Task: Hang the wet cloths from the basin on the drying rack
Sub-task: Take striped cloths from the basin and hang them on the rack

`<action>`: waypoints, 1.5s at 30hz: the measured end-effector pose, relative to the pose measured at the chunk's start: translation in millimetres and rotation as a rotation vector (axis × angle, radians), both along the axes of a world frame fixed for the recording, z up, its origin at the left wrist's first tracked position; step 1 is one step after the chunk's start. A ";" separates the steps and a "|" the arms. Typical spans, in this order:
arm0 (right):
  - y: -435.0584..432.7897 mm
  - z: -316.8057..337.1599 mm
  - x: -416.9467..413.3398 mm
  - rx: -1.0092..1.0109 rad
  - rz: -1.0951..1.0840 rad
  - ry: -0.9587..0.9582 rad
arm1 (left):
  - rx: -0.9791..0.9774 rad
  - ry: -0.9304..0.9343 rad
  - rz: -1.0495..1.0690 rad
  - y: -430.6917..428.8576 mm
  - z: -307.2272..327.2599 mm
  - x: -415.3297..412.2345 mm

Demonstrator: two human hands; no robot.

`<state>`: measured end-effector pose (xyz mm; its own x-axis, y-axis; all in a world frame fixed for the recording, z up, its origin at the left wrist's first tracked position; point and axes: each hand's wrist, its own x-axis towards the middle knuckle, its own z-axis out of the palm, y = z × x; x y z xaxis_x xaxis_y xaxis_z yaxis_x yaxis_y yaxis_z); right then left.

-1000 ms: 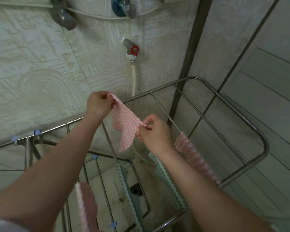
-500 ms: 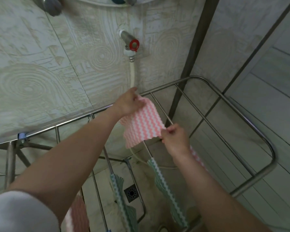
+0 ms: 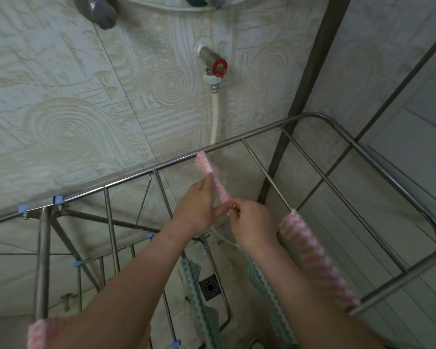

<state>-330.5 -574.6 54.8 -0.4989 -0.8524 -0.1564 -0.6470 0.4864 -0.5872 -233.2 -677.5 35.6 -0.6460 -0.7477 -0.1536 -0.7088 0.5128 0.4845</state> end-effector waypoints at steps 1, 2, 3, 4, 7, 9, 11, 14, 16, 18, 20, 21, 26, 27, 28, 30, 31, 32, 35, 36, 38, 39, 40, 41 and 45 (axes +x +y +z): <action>1.0 0.7 0.6 0.016 -0.004 0.051 | -0.008 0.002 0.015 2.6 0.4 -1.4; 2.0 1.4 0.9 0.025 -0.007 0.085 | -0.021 0.000 0.029 5.7 1.4 -1.9; 2.7 2.0 0.3 0.023 -0.009 0.099 | -0.039 -0.006 0.040 8.2 1.8 -2.7; 3.2 1.9 -0.3 0.016 -0.008 0.091 | -0.071 -0.012 0.046 10.6 2.2 -3.3; 3.7 0.0 -2.5 -0.012 0.023 0.030 | -0.143 -0.020 0.033 14.8 5.0 -4.5; 4.6 -1.9 -4.1 -0.040 0.057 -0.031 | -0.136 -0.044 -0.034 14.3 5.5 -5.0; 6.1 -2.5 -6.5 -0.051 0.088 -0.073 | -0.105 -0.060 -0.081 14.6 5.6 -4.4; 7.1 -1.4 -10.1 -0.025 0.110 -0.095 | -0.082 -0.060 -0.094 17.0 5.0 -3.8; 8.3 3.9 -10.8 -0.012 0.128 -0.097 | -0.076 -0.069 -0.091 17.6 4.8 -4.9; 11.4 12.8 -10.9 -0.013 0.162 -0.094 | -0.053 -0.080 -0.081 17.0 6.9 -5.9; 19.5 24.5 -13.5 -0.009 0.177 -0.071 | -0.013 -0.067 -0.060 17.4 11.5 -5.7; 26.8 29.2 -15.8 -0.011 0.182 -0.041 | -0.003 -0.052 -0.044 20.3 15.8 -4.5; 68.7 36.4 -19.4 0.139 0.225 0.025 | -0.104 -0.074 0.069 47.1 44.5 25.0; 75.8 35.8 -18.3 0.163 0.232 0.030 | -0.098 -0.113 0.082 58.8 49.5 35.5; 80.7 34.6 -17.4 0.184 0.231 0.033 | -0.091 -0.144 0.093 70.3 52.2 45.8; 86.9 30.2 -16.2 0.199 0.226 0.058 | -0.086 -0.166 0.119 91.6 53.0 63.3; 89.7 28.3 -14.2 0.199 0.234 0.080 | -0.077 -0.164 0.147 101.9 53.3 71.9; 91.1 26.2 -13.3 0.200 0.229 0.105 | -0.064 -0.154 0.166 108.3 51.3 76.9; 95.7 22.0 -6.3 0.201 0.207 0.128 | -0.037 -0.158 0.181 123.8 44.0 86.2; 98.0 21.8 -3.2 0.201 0.196 0.134 | -0.039 -0.154 0.184 127.8 42.0 88.9; 99.5 18.7 -0.9 0.185 0.168 0.139 | -0.034 -0.128 0.200 130.3 36.6 89.5; 100.2 16.9 0.1 0.182 0.159 0.145 | -0.031 -0.111 0.215 131.1 34.8 89.7; 103.2 17.3 3.7 0.176 0.138 0.153 | -0.029 -0.088 0.219 131.8 33.7 92.1; 104.4 16.7 5.6 0.174 0.128 0.153 | -0.023 -0.068 0.227 131.8 32.2 92.3; 108.8 9.6 13.0 0.139 0.088 0.160 | -0.043 -0.018 0.208 135.7 29.4 97.4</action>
<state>-317.5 -465.8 64.4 -0.4516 -0.8696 -0.1996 -0.7701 0.4929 -0.4049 -135.8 -541.8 64.9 -0.4744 -0.8709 -0.1284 -0.8097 0.3744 0.4518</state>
